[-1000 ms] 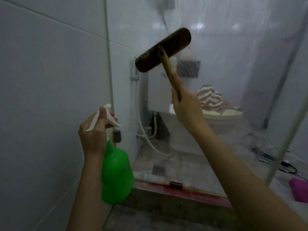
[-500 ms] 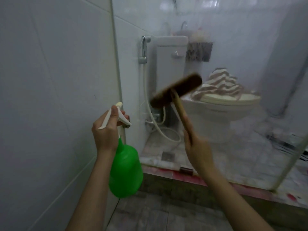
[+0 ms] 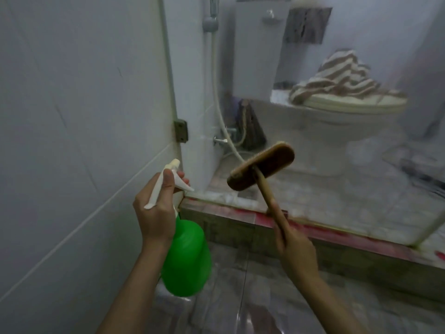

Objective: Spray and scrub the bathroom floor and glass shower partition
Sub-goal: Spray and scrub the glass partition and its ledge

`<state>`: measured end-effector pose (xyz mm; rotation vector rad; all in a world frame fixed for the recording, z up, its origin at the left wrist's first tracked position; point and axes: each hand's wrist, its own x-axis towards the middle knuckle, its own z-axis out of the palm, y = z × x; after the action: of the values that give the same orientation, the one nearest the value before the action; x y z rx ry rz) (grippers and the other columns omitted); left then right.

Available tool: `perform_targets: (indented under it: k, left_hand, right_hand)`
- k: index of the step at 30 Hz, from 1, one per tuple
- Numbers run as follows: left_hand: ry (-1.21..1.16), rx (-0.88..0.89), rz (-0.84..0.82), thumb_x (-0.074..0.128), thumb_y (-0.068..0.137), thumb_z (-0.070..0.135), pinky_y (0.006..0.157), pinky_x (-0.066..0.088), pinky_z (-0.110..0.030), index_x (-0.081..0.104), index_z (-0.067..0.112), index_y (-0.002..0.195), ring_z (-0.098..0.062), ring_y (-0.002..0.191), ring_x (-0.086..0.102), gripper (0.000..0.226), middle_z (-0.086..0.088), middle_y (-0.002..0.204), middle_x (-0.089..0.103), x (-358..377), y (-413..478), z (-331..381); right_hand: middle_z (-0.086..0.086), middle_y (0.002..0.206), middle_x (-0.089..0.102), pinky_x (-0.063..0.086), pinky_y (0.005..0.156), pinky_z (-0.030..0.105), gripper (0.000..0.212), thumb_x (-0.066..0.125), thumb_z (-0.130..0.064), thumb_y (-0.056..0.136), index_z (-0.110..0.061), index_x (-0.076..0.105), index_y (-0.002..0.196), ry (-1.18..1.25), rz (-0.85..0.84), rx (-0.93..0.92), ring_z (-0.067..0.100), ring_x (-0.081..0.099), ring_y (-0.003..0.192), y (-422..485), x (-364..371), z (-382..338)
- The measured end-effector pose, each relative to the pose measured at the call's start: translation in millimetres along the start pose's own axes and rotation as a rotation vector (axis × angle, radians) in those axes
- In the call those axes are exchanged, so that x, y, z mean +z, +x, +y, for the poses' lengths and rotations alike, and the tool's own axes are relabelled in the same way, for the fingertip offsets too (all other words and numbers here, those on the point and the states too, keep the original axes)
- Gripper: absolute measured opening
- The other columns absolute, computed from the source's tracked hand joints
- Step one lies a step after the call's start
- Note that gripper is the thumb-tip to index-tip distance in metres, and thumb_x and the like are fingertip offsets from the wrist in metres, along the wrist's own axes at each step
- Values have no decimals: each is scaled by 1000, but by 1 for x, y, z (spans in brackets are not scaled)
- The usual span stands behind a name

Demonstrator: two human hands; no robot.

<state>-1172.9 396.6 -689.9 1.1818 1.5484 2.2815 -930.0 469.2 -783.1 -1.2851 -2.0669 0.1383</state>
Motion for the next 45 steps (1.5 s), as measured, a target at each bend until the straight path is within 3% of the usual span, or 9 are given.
perform_targets:
  k: [7,11,14,19,23,31,36,39,45]
  left_hand:
    - [179,-78,18,45,92,60,80,58,-57,77,10,101,-26,95,74,60,-12,97,77,-20,-24,-45]
    - [134,-114,24,47,92,55,92,56,-49,76,38,81,-28,100,73,35,-12,96,77,-18,-30,-44]
    - [120,-147,19,48,91,53,93,56,-42,75,55,76,-22,98,73,31,12,87,78,-14,-33,-41]
    - [70,-150,8,49,91,54,86,59,-39,75,34,90,-20,96,73,33,3,92,78,-6,-39,-47]
    - [36,-140,-33,48,99,34,81,52,-15,76,2,88,10,90,68,44,35,82,71,4,-42,-42]
    - [16,-160,-81,48,101,34,76,51,-11,70,37,90,6,84,70,24,29,79,74,23,-47,-26]
    - [-19,-142,-112,49,96,42,76,56,-22,74,27,95,-5,82,74,29,16,79,77,36,-54,-18]
    - [-5,-126,-159,49,97,40,87,57,-36,77,46,82,-15,92,74,33,4,92,79,46,-65,-12]
    - [23,-173,-283,46,98,41,87,49,-24,71,64,82,3,93,69,37,30,90,74,74,-83,-5]
  right_hand:
    - [-2,56,42,21,32,21,55,36,-34,100,-40,13,150,-161,6,-202,12,33,37,66,30,-48]
    - [-1,56,45,35,30,26,84,52,-23,96,-56,-8,144,-244,-168,14,14,40,35,-18,19,20]
    - [1,59,45,39,33,29,87,53,-19,96,-56,-10,143,-262,-200,-14,17,43,38,-19,19,21]
    - [-1,56,41,19,33,20,61,46,-29,100,-42,11,149,-169,-28,-144,15,35,35,48,43,-32]
    - [0,55,45,31,31,27,82,52,-21,97,-56,-5,144,-130,-95,65,16,42,37,-26,25,19]
    - [1,51,43,35,34,29,54,36,-27,102,-35,10,149,154,255,-103,16,40,38,70,-27,-1]
    - [-5,48,42,31,34,14,56,40,-29,100,-48,15,147,201,132,196,9,40,36,-43,-7,60]
    - [17,56,53,33,33,30,55,37,-33,99,-52,16,146,250,225,258,16,37,34,-55,-22,67]
    - [11,55,45,35,38,30,50,37,-28,103,-32,21,150,335,564,186,23,37,41,54,-82,43]
